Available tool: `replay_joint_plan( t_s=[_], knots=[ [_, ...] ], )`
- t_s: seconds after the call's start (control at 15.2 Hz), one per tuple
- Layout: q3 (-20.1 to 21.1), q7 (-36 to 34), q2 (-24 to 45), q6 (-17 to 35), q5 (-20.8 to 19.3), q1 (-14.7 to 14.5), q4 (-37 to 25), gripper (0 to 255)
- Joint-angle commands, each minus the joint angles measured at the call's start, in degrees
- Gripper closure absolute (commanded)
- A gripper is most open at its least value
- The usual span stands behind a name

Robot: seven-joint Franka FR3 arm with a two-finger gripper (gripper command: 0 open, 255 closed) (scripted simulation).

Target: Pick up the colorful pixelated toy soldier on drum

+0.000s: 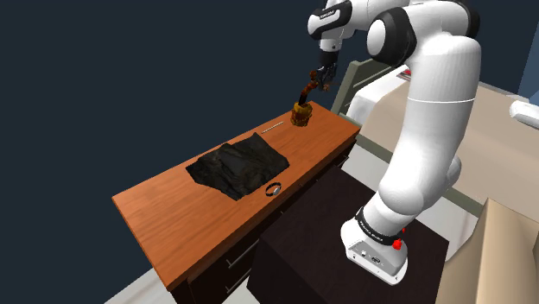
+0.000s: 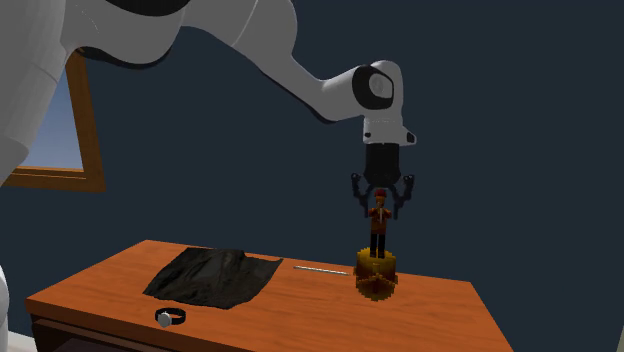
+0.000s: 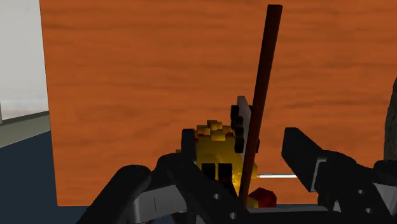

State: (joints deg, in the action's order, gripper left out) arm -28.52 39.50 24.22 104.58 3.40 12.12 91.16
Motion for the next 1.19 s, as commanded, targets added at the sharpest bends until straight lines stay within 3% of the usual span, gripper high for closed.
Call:
replay_joint_plan(
  t_s=[0.0, 0.53, 1.12],
  knots=[
    [0.0, 0.0, 0.0, 0.1, 0.0, 0.0, 0.1, 255],
    [0.0, 0.0, 0.0, 0.1, 0.0, 0.0, 0.1, 255],
    [-0.4, 0.2, -1.4, -6.2, -0.7, 0.1, -5.0, 255]
  ],
)
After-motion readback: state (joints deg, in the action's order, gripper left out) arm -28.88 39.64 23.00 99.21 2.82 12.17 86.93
